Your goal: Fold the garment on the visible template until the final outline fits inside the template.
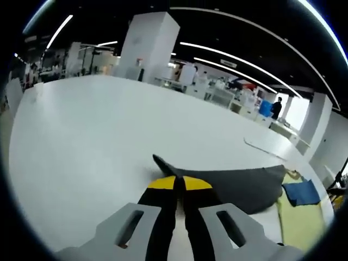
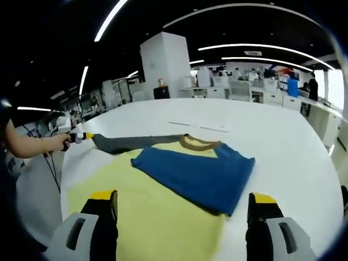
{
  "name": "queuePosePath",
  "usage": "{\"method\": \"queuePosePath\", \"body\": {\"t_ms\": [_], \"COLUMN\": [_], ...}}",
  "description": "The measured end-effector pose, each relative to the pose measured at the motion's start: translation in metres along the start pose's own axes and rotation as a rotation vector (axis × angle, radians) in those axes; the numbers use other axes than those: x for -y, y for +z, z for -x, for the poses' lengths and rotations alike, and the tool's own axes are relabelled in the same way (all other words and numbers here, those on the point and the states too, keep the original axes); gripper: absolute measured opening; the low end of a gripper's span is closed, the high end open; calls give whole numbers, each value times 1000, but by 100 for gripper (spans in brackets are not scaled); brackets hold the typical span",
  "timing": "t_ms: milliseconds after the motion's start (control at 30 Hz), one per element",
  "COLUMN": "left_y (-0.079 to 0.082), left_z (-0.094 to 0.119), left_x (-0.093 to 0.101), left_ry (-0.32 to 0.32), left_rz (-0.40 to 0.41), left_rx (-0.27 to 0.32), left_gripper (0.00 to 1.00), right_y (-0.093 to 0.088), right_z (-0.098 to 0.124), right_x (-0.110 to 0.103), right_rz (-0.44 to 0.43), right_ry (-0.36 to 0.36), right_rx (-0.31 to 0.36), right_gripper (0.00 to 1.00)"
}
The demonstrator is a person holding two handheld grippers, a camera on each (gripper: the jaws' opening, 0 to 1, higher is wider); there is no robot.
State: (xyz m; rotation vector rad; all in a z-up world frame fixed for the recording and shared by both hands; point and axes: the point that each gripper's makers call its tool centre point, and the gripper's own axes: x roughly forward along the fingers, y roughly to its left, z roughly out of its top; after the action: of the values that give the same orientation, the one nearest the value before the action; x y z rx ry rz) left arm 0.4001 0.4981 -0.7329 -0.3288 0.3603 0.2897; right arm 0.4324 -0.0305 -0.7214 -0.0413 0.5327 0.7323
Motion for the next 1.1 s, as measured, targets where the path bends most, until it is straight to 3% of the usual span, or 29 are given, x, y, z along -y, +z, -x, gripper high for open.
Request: {"method": "queuePosePath", "body": {"t_ms": [633,1100], "left_y": [13,16], "left_z": [-1,-1], "left_x": [36,74], "left_ry": [-93,-184], "left_rz": [-35,-64], "left_rx": [21,22], "left_gripper": [1,1], "right_y": [3,-2], "right_z": [33,46], "right_x": [-41,-63], "right_rz": [50,57], "right_ry": [98,121], "right_rx": [37,84], "right_gripper": [99,99]}}
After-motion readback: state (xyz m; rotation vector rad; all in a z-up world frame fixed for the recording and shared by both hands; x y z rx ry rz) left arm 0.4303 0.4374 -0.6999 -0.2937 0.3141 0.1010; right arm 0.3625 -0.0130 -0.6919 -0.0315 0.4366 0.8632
